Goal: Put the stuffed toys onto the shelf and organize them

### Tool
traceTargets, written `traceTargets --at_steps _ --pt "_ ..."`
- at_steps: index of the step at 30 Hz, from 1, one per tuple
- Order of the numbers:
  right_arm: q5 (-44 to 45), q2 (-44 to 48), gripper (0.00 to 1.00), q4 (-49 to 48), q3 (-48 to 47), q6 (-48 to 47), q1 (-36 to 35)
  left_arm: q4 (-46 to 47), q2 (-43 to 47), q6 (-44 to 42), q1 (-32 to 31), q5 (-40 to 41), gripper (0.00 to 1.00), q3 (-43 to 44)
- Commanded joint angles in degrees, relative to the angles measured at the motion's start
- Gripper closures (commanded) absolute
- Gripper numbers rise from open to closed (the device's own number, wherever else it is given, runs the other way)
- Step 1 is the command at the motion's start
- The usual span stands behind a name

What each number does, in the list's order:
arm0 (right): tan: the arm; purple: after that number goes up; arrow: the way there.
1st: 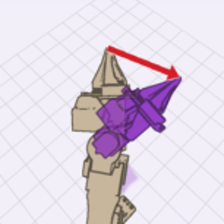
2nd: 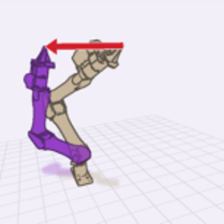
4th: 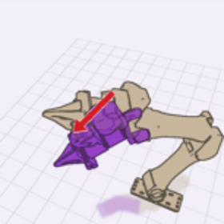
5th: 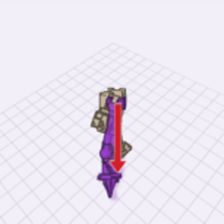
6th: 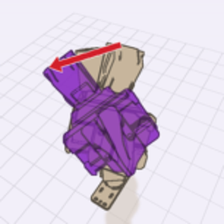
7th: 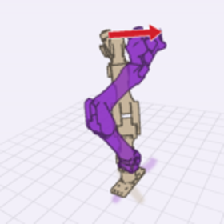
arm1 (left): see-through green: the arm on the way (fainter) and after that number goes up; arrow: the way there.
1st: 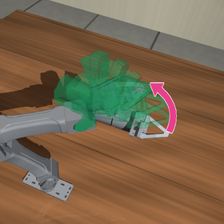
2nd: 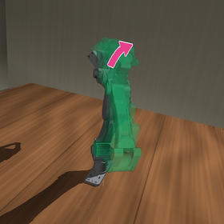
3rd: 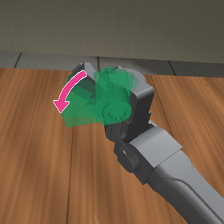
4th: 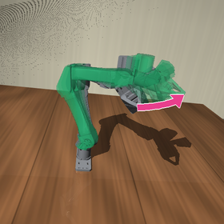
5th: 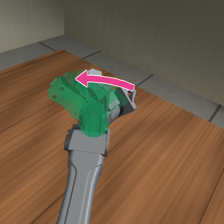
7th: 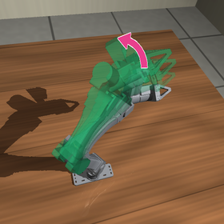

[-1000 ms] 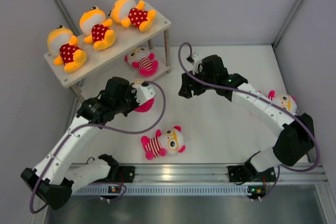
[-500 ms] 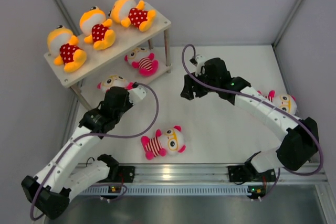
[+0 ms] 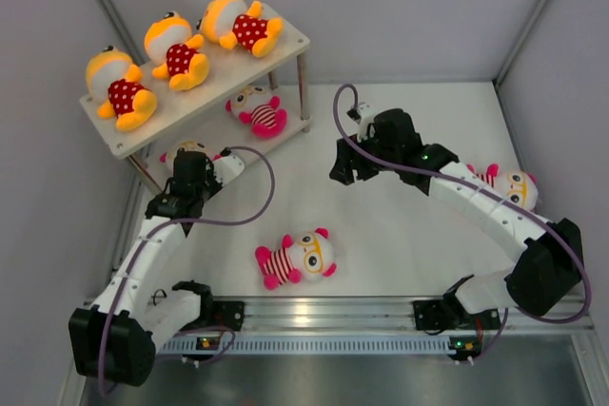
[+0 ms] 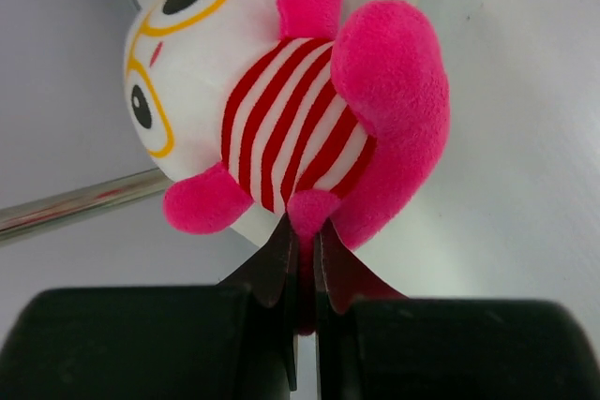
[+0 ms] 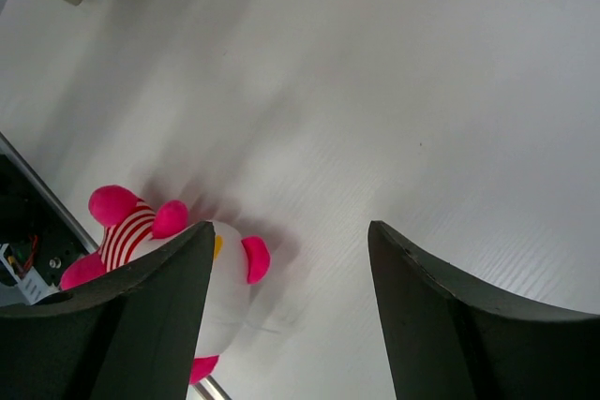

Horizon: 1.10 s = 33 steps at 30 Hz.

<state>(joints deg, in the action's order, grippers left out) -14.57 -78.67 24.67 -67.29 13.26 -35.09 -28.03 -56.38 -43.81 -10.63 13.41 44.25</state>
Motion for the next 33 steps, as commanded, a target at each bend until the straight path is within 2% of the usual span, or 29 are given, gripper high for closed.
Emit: traceTargets --at_steps 1,9,22,26,33 --pt "-0.1 1.9 0.33 -3.0 0.4 0.0 0.4 4.1 0.3 -5.1 3.3 -5.3 1.00 -1.6" --pt "-0.3 2.1 0.33 -2.7 0.6 -0.2 0.4 4.1 0.3 -9.9 12.1 -9.1 1.00 -3.9" --pt "0.0 2.8 0.33 -2.7 1.5 -0.2 0.3 3.9 -0.2 -12.0 14.8 -8.6 1.00 -4.6" --pt "-0.1 2.7 0.33 -3.0 1.6 -0.2 0.4 7.5 -2.4 -8.9 15.7 -6.6 1.00 -3.2" --pt "-0.3 2.8 0.33 -3.3 2.1 -0.2 0.4 10.8 -6.0 -9.3 15.9 -4.7 1.00 -0.8"
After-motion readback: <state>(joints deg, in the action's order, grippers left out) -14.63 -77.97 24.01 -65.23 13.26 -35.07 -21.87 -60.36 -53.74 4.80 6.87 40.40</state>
